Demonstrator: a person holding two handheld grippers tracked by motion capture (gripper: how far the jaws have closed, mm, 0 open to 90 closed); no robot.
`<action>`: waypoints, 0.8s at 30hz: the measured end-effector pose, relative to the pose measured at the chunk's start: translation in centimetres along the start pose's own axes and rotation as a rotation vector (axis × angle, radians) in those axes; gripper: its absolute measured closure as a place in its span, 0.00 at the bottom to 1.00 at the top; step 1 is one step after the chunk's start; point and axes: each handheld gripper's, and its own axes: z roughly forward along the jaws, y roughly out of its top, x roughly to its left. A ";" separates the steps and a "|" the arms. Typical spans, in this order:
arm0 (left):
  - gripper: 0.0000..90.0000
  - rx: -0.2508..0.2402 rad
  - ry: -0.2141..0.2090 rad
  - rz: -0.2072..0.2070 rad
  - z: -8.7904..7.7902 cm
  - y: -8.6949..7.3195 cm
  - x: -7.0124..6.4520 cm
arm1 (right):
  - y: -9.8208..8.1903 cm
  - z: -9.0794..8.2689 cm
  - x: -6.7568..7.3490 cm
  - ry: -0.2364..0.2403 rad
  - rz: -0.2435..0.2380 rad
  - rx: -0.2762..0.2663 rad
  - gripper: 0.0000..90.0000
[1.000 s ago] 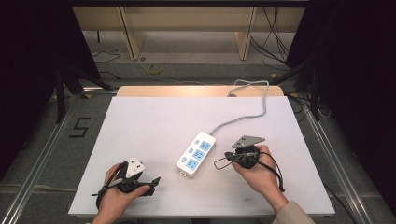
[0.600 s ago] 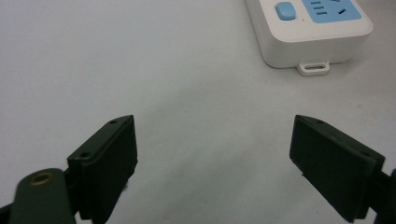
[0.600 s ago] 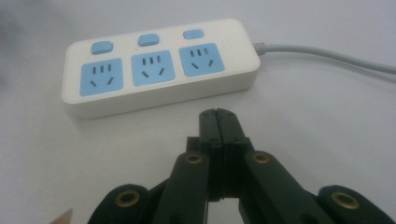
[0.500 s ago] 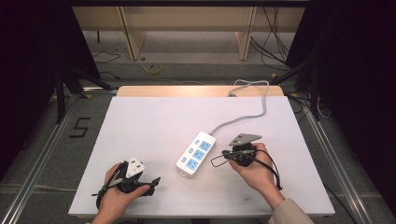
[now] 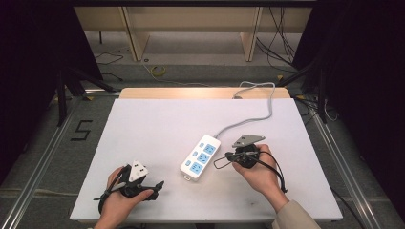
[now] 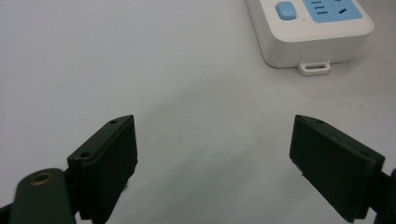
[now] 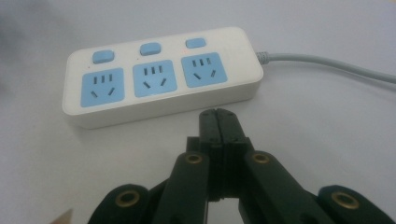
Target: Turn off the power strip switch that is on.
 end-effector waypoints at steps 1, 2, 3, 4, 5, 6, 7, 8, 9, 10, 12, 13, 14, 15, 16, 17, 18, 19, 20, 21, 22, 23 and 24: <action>0.16 0.000 0.000 -0.002 0.0 0.0 0.0 | 0.0 0.0 0.0 0.000 0.001 0.000 1.00; 0.16 0.000 0.000 0.000 0.0 0.0 0.0 | 0.1 0.0 0.0 0.000 0.004 -0.001 1.00; 0.16 0.000 0.000 0.000 0.0 0.0 0.0 | 0.1 0.1 0.0 0.000 0.004 0.000 1.00; 0.16 0.000 0.000 0.000 0.0 0.0 0.0 | 0.1 0.1 0.0 0.002 0.001 0.001 1.00; 0.16 -0.001 -0.001 0.000 0.0 0.0 0.0 | 0.2 0.1 0.0 0.002 0.002 0.001 1.00; 0.16 -0.001 -0.001 0.001 0.0 0.0 0.0 | 0.2 0.1 0.0 0.002 0.001 0.001 1.00; 0.16 -0.001 -0.001 0.000 0.0 0.0 0.0 | 0.3 0.2 0.0 0.002 0.002 0.001 1.00; 0.16 -0.001 -0.001 0.000 0.0 0.0 0.0 | 0.3 0.2 0.0 0.003 0.002 0.002 1.00; 0.16 -0.001 -0.001 -0.001 0.0 0.0 0.0 | 0.4 0.2 0.0 0.003 -0.001 0.001 1.00; 0.16 -0.001 -0.001 -0.001 0.0 0.0 0.0 | 0.4 0.3 0.0 0.004 -0.001 0.001 1.00; 0.16 -0.001 -0.001 -0.002 0.0 0.0 0.0 | 0.5 0.3 0.1 0.004 0.001 0.002 1.00; 0.16 -0.001 0.000 0.000 0.0 0.0 0.0 | 0.6 0.4 0.1 0.005 -0.001 0.002 1.00; 0.16 0.000 0.000 0.000 0.0 0.0 0.0 | 0.6 0.4 0.1 0.006 -0.001 0.002 1.00; 0.16 0.000 0.000 0.001 0.0 0.0 0.0 | 0.6 0.4 0.1 0.007 -0.003 0.002 1.00; 0.16 0.000 0.000 0.000 0.0 0.0 0.0 | 0.7 0.5 0.1 0.008 -0.001 0.004 1.00; 0.16 0.000 0.000 0.000 0.0 0.0 0.0 | 0.7 0.5 0.1 0.009 -0.001 0.004 1.00; 0.16 0.000 0.000 0.000 0.0 0.0 0.0 | 0.7 0.5 0.1 0.009 0.000 0.004 1.00; 0.16 0.000 0.000 0.000 0.0 0.0 0.0 | 0.8 0.5 0.1 0.009 0.000 0.003 1.00; 0.16 0.000 0.000 0.000 0.0 0.0 0.0 | 0.8 0.5 0.1 0.009 0.000 0.002 1.00; 0.16 0.000 0.000 0.000 0.0 0.0 0.0 | 0.9 0.5 0.1 0.010 -0.004 0.002 1.00; 0.16 0.000 0.000 0.000 0.0 0.0 0.0 | 0.9 0.6 0.1 0.010 -0.001 0.003 1.00; 0.16 0.000 0.000 0.001 0.0 0.0 0.0 | 0.9 0.6 0.0 0.011 0.001 0.003 1.00; 0.16 0.000 0.000 -0.002 0.0 0.0 0.0 | 0.9 0.6 0.0 0.010 0.003 0.001 1.00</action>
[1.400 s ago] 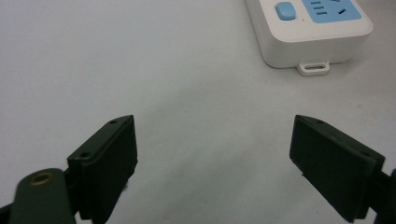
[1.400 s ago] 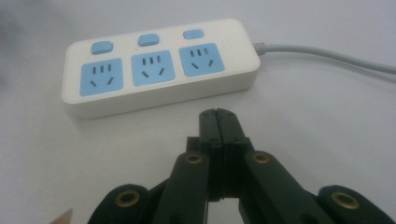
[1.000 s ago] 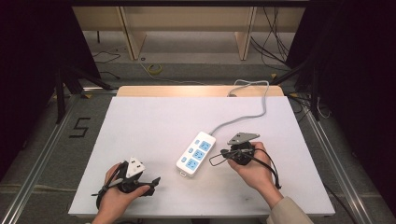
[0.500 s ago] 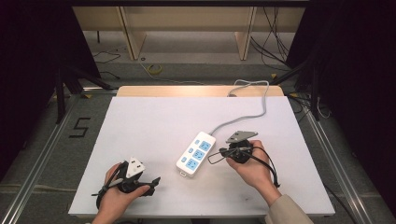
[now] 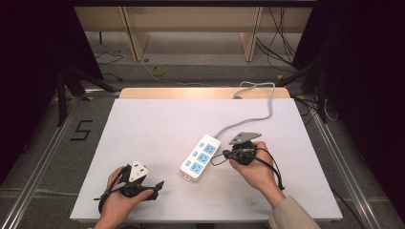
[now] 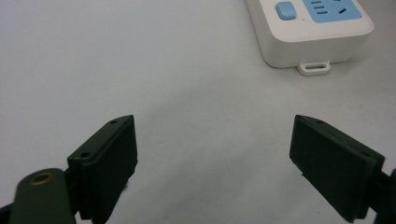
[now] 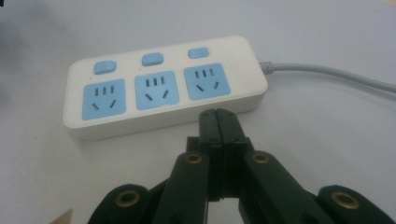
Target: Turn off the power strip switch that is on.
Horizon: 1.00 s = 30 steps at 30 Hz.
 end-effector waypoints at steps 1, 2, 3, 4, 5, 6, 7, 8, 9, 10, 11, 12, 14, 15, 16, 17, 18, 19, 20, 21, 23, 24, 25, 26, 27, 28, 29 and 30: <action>0.16 0.000 0.000 0.000 0.0 0.0 0.0 | 0.0 0.0 0.0 0.000 0.001 0.000 1.00; 0.16 0.000 0.000 0.002 0.0 0.0 0.0 | 0.0 0.0 0.0 0.001 -0.001 0.001 1.00; 0.16 0.000 0.000 0.002 0.0 0.0 0.0 | 0.0 0.1 0.0 0.000 0.000 0.002 1.00; 0.16 0.000 0.000 0.002 0.0 0.0 0.0 | 0.1 0.1 0.0 0.001 -0.001 0.002 1.00; 0.16 0.000 0.000 0.002 0.0 0.0 0.0 | 0.1 0.1 -0.1 0.002 0.000 0.003 1.00; 0.16 0.000 -0.001 0.003 0.0 0.0 0.0 | 0.1 0.1 -0.1 0.002 0.001 0.003 1.00; 0.16 0.000 -0.001 0.003 0.0 0.0 0.0 | 0.2 0.1 -0.1 0.002 0.001 0.003 1.00; 0.16 0.000 -0.001 0.002 0.0 0.0 0.0 | 0.2 0.2 -0.1 0.002 0.000 0.002 1.00; 0.16 0.000 -0.001 0.002 0.0 0.0 0.0 | 0.3 0.2 -0.1 0.002 -0.002 0.002 1.00; 0.16 0.000 -0.001 0.002 0.0 0.0 0.0 | 0.4 0.2 -0.1 0.001 0.003 0.001 1.00; 0.16 0.000 -0.001 0.002 0.0 0.0 0.0 | 0.4 0.2 -0.1 0.001 0.003 0.001 1.00; 0.16 0.000 0.000 0.002 0.0 0.0 0.0 | 0.5 0.3 -0.1 0.001 -0.003 0.000 1.00; 0.16 0.000 0.000 0.002 0.0 0.0 0.0 | 0.7 0.3 -0.1 0.002 -0.003 0.000 1.00; 0.16 0.000 0.000 0.002 0.0 0.0 0.0 | 0.7 0.4 -0.1 0.002 -0.005 0.001 1.00; 0.16 -0.001 -0.001 0.002 0.0 0.0 0.0 | 0.8 0.4 -0.1 0.002 -0.005 0.003 1.00; 0.16 0.000 -0.001 0.002 0.0 0.0 0.0 | 0.8 0.5 0.0 0.002 -0.005 0.003 1.00; 0.16 0.000 -0.001 0.002 0.0 0.0 0.0 | 0.9 0.5 0.0 0.001 -0.007 0.003 1.00; 0.16 0.000 -0.001 0.002 0.0 0.0 0.0 | 1.0 0.5 -0.1 0.001 -0.008 0.004 1.00; 0.16 0.000 0.000 0.002 0.0 0.0 0.0 | 1.0 0.6 -0.1 0.002 -0.009 0.005 1.00; 0.16 -0.001 -0.001 0.001 0.0 0.0 0.0 | 1.1 0.6 0.0 0.002 -0.005 0.005 1.00; 0.16 0.000 -0.001 0.002 0.0 0.0 0.0 | 1.2 0.7 0.0 0.003 -0.010 0.007 1.00; 0.16 -0.001 -0.001 0.002 0.0 0.0 0.0 | 1.2 0.7 0.0 0.004 -0.011 0.008 1.00; 0.16 0.000 -0.001 0.002 0.0 0.0 0.0 | 1.3 0.8 0.0 0.004 -0.009 0.008 1.00; 0.16 -0.001 -0.001 0.002 0.0 0.0 0.0 | 1.3 0.8 0.0 0.004 -0.012 0.010 1.00; 0.16 0.000 -0.001 0.002 0.0 0.0 0.0 | 1.4 0.8 0.0 0.004 -0.014 0.011 1.00; 0.16 0.000 -0.001 0.003 0.0 0.0 0.0 | 1.5 0.9 0.0 0.004 -0.013 0.012 1.00; 0.16 -0.001 -0.001 0.002 0.0 0.0 0.0 | 1.5 0.9 0.0 0.004 -0.015 0.013 1.00; 0.16 -0.001 -0.001 0.002 0.0 0.0 0.0 | 1.6 0.9 0.0 0.004 -0.015 0.013 1.00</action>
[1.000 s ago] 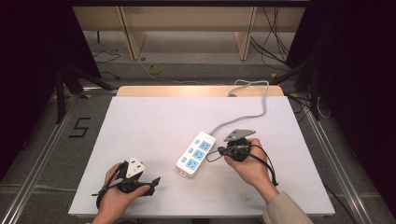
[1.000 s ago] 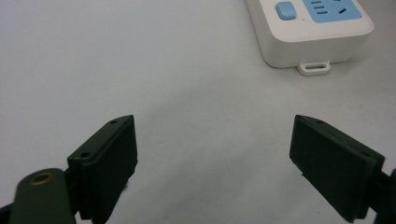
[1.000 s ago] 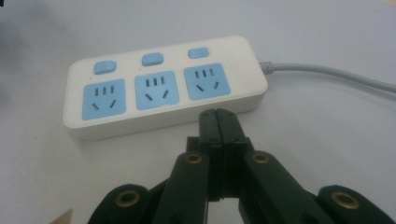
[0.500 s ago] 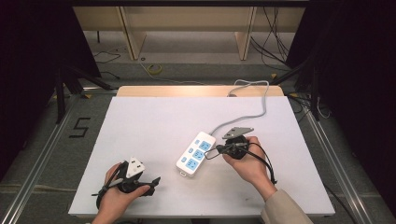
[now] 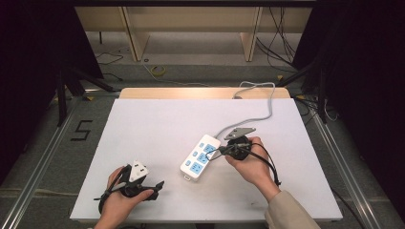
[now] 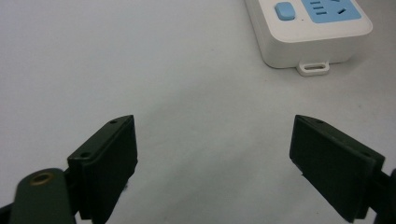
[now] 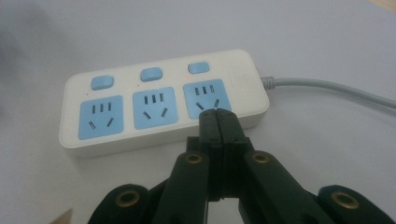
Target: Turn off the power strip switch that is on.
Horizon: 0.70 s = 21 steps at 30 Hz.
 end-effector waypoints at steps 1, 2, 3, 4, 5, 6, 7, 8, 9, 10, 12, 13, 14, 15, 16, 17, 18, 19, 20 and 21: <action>0.16 0.000 0.000 0.000 0.0 0.0 0.0 | 0.1 0.0 0.0 0.000 -0.001 0.001 1.00; 0.16 0.000 0.000 0.000 0.0 0.0 0.0 | 0.2 0.1 0.0 0.000 -0.001 0.002 1.00; 0.16 0.000 0.000 0.000 0.0 0.0 0.0 | 0.2 0.1 0.0 0.000 -0.002 0.003 1.00; 0.16 0.000 0.000 0.000 0.0 0.0 0.0 | 0.3 0.2 0.0 -0.001 -0.002 0.004 1.00; 0.16 0.000 0.000 0.000 0.0 0.0 0.0 | 0.4 0.2 0.0 -0.002 -0.004 0.008 1.00; 0.16 -0.001 0.000 0.000 0.0 0.0 0.0 | 0.4 0.3 0.0 0.000 -0.003 0.008 1.00; 0.16 -0.001 0.001 0.000 0.0 0.0 0.0 | 0.5 0.3 0.0 0.000 -0.006 0.009 1.00; 0.16 0.000 0.001 0.001 0.0 0.0 0.0 | 0.6 0.4 0.0 0.000 -0.007 0.010 1.00; 0.16 0.000 0.000 0.000 0.0 0.0 0.0 | 0.6 0.5 0.0 0.001 -0.008 0.013 1.00; 0.16 0.000 0.000 0.001 0.0 0.0 0.0 | 0.7 0.6 0.0 0.001 -0.008 0.011 1.00; 0.16 0.000 0.000 0.001 0.0 0.0 0.0 | 0.8 0.7 0.0 0.002 -0.009 0.017 1.00; 0.16 0.000 0.000 0.001 0.0 0.0 0.0 | 0.9 0.8 0.0 0.004 -0.007 0.021 1.00; 0.16 0.000 -0.001 0.001 0.0 0.0 0.0 | 0.9 0.9 0.0 0.004 -0.011 0.019 1.00; 0.16 -0.001 0.000 0.001 0.0 0.0 0.0 | 1.0 1.0 0.0 0.004 -0.008 0.021 1.00; 0.16 -0.001 -0.001 0.001 0.0 0.0 0.0 | 1.0 1.1 0.0 0.004 -0.008 0.023 1.00; 0.16 -0.002 -0.001 0.002 0.0 0.0 0.0 | 1.0 1.2 0.0 0.003 -0.008 0.024 1.00; 0.16 -0.001 -0.002 0.002 0.0 0.0 0.0 | 1.0 1.3 0.0 0.004 -0.007 0.027 1.00; 0.16 -0.002 -0.002 0.002 0.0 0.0 0.0 | 1.0 1.4 0.0 0.004 -0.008 0.030 1.00; 0.16 -0.002 -0.002 0.002 0.0 0.0 0.0 | 1.0 1.5 0.0 0.005 -0.010 0.033 1.00; 0.16 -0.002 -0.002 0.002 0.0 0.0 0.0 | 1.1 1.6 0.1 0.005 -0.010 0.036 1.00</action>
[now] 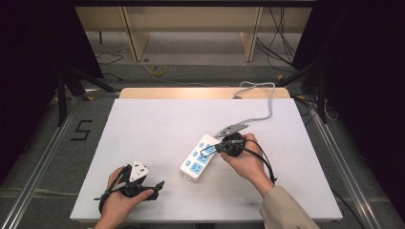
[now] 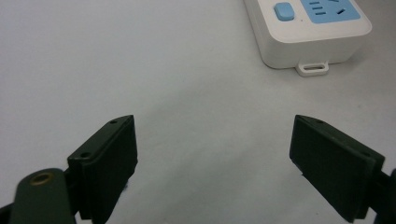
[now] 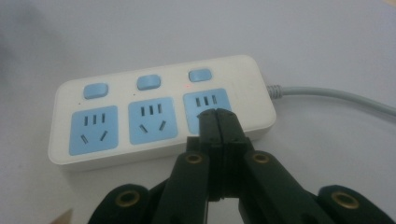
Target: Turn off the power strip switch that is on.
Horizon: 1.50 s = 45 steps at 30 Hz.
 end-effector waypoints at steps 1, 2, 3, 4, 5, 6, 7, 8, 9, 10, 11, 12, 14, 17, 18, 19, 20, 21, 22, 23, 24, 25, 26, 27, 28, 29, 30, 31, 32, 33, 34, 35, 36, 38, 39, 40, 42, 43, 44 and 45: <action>0.16 -0.001 0.000 -0.001 0.0 0.0 0.0 | 0.0 0.1 0.0 0.000 -0.002 0.001 1.00; 0.16 -0.001 0.000 -0.001 0.0 0.0 0.0 | 0.1 0.2 0.1 -0.001 -0.005 0.001 1.00; 0.16 0.000 0.000 0.000 0.0 0.0 0.0 | 0.2 0.3 0.1 -0.002 -0.005 0.003 1.00; 0.16 0.000 0.000 0.000 0.0 0.0 0.0 | 0.3 0.3 0.1 0.000 -0.006 0.004 1.00; 0.16 0.000 0.000 0.000 0.0 0.0 0.0 | 0.4 0.4 0.1 -0.001 -0.007 0.004 1.00; 0.16 -0.001 0.000 -0.001 0.0 0.0 0.0 | 0.5 0.4 0.2 -0.001 -0.008 0.005 1.00; 0.16 -0.001 0.000 -0.001 0.0 0.0 0.0 | 0.6 0.5 0.2 -0.002 -0.008 0.005 1.00; 0.16 -0.001 0.000 -0.001 0.0 0.0 0.0 | 0.7 0.6 0.2 0.000 -0.014 0.005 1.00; 0.16 -0.001 0.000 0.000 0.0 0.0 0.0 | 0.8 0.6 0.3 -0.001 -0.013 0.008 1.00; 0.16 0.001 -0.001 0.001 0.0 0.0 0.0 | 0.9 0.7 0.3 -0.001 -0.017 0.007 1.00; 0.16 -0.001 0.000 0.000 0.0 0.0 0.0 | 1.0 0.8 0.3 -0.002 -0.016 0.009 1.00; 0.16 0.001 -0.001 0.002 0.0 0.0 0.0 | 1.1 0.9 0.4 -0.001 -0.019 0.009 1.00; 0.16 0.000 -0.001 0.000 0.0 0.0 0.0 | 1.3 1.0 0.4 -0.002 -0.021 0.011 1.00; 0.16 -0.001 -0.001 -0.001 0.0 0.0 0.0 | 1.6 1.2 0.5 0.001 -0.024 0.013 1.00; 0.16 -0.001 -0.001 -0.001 0.0 0.0 0.0 | 1.7 1.3 0.4 0.000 -0.030 0.015 1.00; 0.16 -0.001 -0.001 -0.001 0.0 0.0 0.0 | 1.7 1.4 0.5 0.000 -0.028 0.015 1.00; 0.16 -0.002 -0.001 -0.002 0.0 0.0 0.0 | 1.8 1.4 0.5 0.001 -0.033 0.018 1.00; 0.16 0.001 -0.002 0.001 0.0 0.0 0.0 | 1.9 1.5 0.5 0.001 -0.032 0.019 1.00; 0.16 -0.002 -0.001 -0.002 0.0 0.0 0.0 | 2.0 1.6 0.5 0.002 -0.035 0.019 1.00; 0.16 0.000 -0.002 -0.001 0.0 0.0 0.0 | 2.1 1.6 0.5 0.003 -0.036 0.020 1.00; 0.16 -0.001 -0.002 -0.002 0.0 0.0 0.0 | 2.2 1.7 0.6 0.003 -0.033 0.018 1.00; 0.16 -0.001 -0.002 -0.003 0.0 0.0 0.0 | 2.2 1.7 0.6 0.003 -0.031 0.021 1.00; 0.16 -0.002 -0.002 -0.002 0.0 0.0 0.0 | 2.3 1.8 0.6 0.004 -0.033 0.020 1.00; 0.16 -0.002 -0.002 -0.004 0.0 0.0 0.0 | 2.4 1.9 0.7 0.004 -0.035 0.021 1.00; 0.16 -0.002 -0.003 -0.004 0.0 0.0 0.0 | 2.4 1.9 0.7 0.004 -0.035 0.023 1.00; 0.16 -0.002 -0.003 -0.003 0.0 0.0 0.0 | 2.5 2.0 0.7 0.003 -0.034 0.021 1.00; 0.16 -0.002 -0.003 -0.002 0.0 0.0 0.0 | 2.6 2.1 0.7 0.004 -0.036 0.024 1.00; 0.16 -0.003 -0.003 -0.003 0.0 0.0 0.0 | 2.7 2.1 0.7 0.004 -0.039 0.024 1.00; 0.16 -0.003 -0.002 -0.003 0.0 0.0 0.0 | 2.8 2.2 0.7 0.003 -0.039 0.027 1.00; 0.16 -0.002 -0.003 -0.002 0.0 0.0 0.0 | 2.9 2.3 0.7 0.005 -0.038 0.028 1.00; 0.16 -0.002 -0.003 -0.002 0.0 0.0 0.0 | 2.9 2.3 0.7 0.005 -0.036 0.029 1.00; 0.16 -0.003 -0.003 -0.003 0.0 0.0 0.0 | 3.0 2.4 0.7 0.006 -0.038 0.029 1.00; 0.16 -0.002 -0.003 -0.002 0.0 0.0 0.0 | 3.1 2.5 0.7 0.007 -0.036 0.031 1.00; 0.16 -0.002 -0.003 -0.002 0.0 0.0 0.0 | 3.1 2.7 0.7 0.007 -0.038 0.033 1.00; 0.16 -0.002 -0.003 -0.003 0.0 0.0 0.0 | 3.2 2.7 0.7 0.008 -0.035 0.037 1.00; 0.16 -0.004 -0.003 -0.004 0.1 0.0 0.0 | 3.2 2.8 0.7 0.006 -0.035 0.038 1.00; 0.16 -0.005 -0.003 -0.004 0.1 0.0 0.0 | 3.3 3.0 0.6 0.007 -0.037 0.040 1.00; 0.16 -0.005 -0.003 -0.004 0.1 0.0 0.0 | 3.3 3.1 0.6 0.008 -0.036 0.042 1.00; 0.16 -0.005 -0.003 -0.004 0.1 0.0 0.0 | 3.4 3.2 0.6 0.007 -0.034 0.041 1.00; 0.16 -0.005 -0.003 -0.004 0.1 0.0 0.0 | 3.4 3.2 0.6 0.006 -0.036 0.043 1.00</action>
